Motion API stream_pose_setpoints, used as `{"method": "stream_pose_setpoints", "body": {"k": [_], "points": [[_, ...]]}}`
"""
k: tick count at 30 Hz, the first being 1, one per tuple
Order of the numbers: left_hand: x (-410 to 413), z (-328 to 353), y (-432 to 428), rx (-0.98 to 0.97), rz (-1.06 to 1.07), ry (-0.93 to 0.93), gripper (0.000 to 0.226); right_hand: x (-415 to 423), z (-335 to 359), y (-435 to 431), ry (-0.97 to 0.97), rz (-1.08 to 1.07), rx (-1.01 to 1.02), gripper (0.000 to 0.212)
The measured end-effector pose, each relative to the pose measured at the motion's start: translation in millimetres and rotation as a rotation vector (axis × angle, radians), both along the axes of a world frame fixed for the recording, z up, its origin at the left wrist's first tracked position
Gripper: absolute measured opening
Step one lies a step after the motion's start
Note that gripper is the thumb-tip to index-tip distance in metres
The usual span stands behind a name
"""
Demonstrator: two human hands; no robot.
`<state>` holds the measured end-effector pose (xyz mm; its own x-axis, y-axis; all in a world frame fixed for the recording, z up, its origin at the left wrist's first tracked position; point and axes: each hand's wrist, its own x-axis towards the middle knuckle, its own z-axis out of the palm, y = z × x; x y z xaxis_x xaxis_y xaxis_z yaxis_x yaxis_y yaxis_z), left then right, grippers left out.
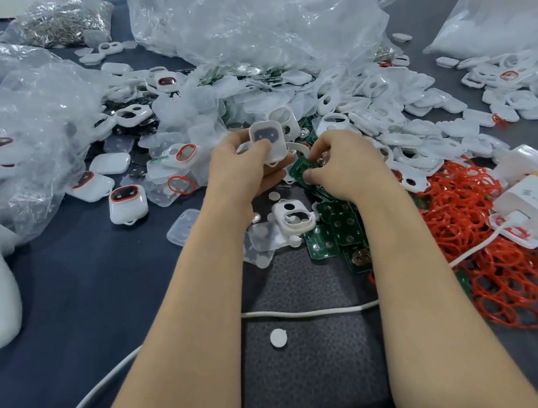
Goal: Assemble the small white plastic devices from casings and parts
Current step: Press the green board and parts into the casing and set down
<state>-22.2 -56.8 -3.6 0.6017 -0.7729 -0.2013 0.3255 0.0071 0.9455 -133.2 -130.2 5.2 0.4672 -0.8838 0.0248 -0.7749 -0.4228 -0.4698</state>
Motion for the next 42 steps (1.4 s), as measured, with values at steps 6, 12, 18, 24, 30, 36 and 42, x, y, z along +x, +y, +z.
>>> {"method": "stream_pose_setpoints", "body": {"k": [6,12,18,24,30,36,42], "points": [[-0.1,0.3,0.1,0.009,-0.011,0.050,0.013,-4.4,5.8,-2.9,-0.592,-0.065,0.067,0.021],[-0.7,0.4,0.0,0.020,-0.064,0.070,0.027,-2.7,9.7,-0.7,-0.805,0.024,0.103,0.018],[-1.8,0.9,0.5,0.035,-0.119,0.059,0.031,0.6,9.1,2.2,-0.733,0.117,0.083,0.015],[-0.8,-0.7,-0.5,0.057,-0.137,0.023,0.033,-1.0,9.2,5.0,-0.661,0.238,0.099,0.024],[-0.5,-2.3,-2.2,0.051,-0.129,0.015,0.032,1.1,7.8,5.9,-0.588,0.253,0.118,0.017],[0.9,-4.8,-3.5,0.036,-0.128,0.027,0.031,1.4,6.5,5.5,-0.543,0.236,0.090,0.015],[2.1,-7.3,-5.5,0.019,-0.119,0.030,0.029,2.7,4.4,5.3,-0.512,0.195,0.001,0.014]]}}
